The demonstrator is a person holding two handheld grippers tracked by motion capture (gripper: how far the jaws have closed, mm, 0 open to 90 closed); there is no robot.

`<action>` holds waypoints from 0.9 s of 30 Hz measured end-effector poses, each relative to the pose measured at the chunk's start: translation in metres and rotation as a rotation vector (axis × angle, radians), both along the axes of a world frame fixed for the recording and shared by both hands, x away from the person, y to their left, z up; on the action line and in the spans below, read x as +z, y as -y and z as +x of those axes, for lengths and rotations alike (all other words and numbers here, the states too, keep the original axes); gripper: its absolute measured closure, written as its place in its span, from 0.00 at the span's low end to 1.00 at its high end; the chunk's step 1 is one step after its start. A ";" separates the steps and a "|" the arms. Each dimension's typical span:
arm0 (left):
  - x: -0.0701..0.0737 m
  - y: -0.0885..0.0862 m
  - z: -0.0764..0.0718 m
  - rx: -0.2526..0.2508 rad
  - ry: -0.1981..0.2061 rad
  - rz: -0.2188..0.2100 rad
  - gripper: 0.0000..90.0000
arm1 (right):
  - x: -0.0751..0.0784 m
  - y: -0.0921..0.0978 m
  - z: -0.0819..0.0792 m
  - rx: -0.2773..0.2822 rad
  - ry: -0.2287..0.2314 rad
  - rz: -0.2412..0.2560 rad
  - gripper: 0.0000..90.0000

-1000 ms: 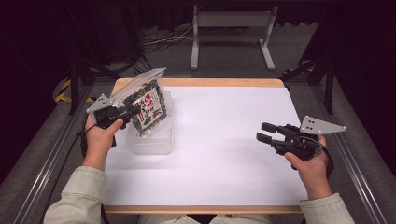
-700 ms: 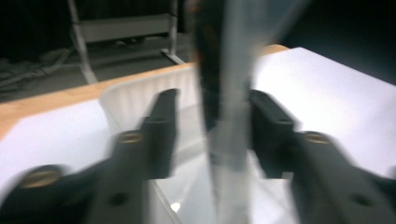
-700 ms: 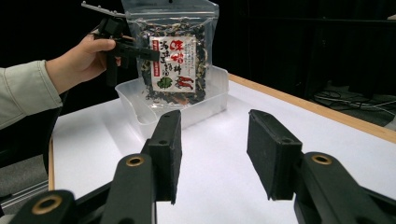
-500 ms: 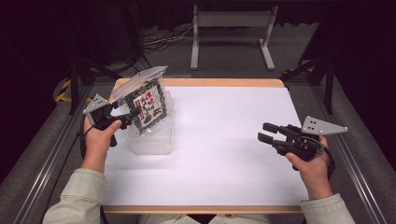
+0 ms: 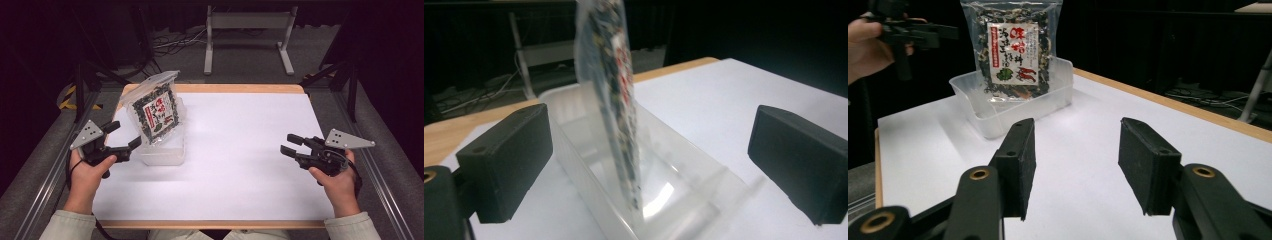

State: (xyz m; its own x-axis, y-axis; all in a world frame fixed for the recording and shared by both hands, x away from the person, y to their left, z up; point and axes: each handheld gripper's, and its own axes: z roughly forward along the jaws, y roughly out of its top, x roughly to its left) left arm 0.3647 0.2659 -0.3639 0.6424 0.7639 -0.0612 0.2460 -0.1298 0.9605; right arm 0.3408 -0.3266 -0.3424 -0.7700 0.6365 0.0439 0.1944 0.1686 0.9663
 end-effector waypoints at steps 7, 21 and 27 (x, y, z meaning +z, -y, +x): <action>-0.017 0.001 -0.020 -0.052 -0.041 0.023 0.06 | -0.009 0.012 -0.005 -0.030 -0.016 -0.011 0.54; -0.067 0.003 -0.026 -0.072 -0.164 0.018 0.08 | -0.050 0.026 -0.013 -0.059 -0.079 0.008 0.55; -0.079 0.005 -0.028 -0.073 -0.174 0.030 0.08 | -0.067 0.023 -0.009 -0.052 -0.107 0.010 0.56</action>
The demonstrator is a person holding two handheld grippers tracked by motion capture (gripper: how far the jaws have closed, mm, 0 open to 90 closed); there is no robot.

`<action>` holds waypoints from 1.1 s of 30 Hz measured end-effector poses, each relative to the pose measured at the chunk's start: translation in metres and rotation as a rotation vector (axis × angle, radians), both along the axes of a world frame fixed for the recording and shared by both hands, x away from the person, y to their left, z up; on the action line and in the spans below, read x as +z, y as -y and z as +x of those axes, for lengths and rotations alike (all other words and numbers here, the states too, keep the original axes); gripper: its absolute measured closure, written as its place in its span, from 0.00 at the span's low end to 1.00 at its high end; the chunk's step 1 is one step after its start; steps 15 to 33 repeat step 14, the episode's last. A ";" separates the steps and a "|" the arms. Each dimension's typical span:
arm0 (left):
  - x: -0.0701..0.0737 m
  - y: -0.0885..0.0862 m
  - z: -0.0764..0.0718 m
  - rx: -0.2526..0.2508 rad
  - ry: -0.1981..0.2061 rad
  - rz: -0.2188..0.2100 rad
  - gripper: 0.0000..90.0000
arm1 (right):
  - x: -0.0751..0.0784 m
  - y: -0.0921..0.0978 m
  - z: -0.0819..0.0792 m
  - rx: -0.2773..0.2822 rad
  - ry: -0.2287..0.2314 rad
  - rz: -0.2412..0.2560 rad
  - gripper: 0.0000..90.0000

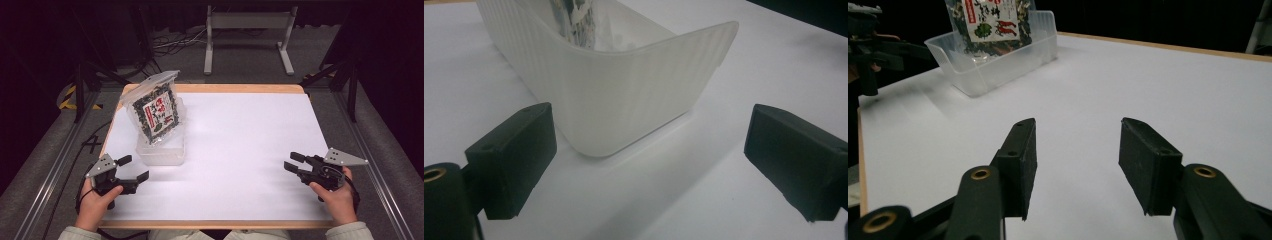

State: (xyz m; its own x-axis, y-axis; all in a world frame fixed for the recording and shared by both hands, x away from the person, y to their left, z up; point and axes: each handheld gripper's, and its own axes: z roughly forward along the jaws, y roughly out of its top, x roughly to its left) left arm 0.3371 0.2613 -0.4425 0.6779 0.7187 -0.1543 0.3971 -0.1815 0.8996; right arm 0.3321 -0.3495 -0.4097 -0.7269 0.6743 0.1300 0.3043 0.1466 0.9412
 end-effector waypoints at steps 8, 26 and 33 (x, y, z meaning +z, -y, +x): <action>-0.005 0.003 -0.001 0.016 0.029 0.098 0.10 | -0.008 -0.004 0.002 0.004 0.000 -0.021 0.55; -0.005 0.003 -0.001 0.012 0.026 0.087 0.10 | -0.011 -0.004 0.004 -0.003 -0.009 -0.028 0.54; -0.005 0.003 -0.001 0.012 0.026 0.087 0.10 | -0.011 -0.004 0.004 -0.003 -0.009 -0.028 0.54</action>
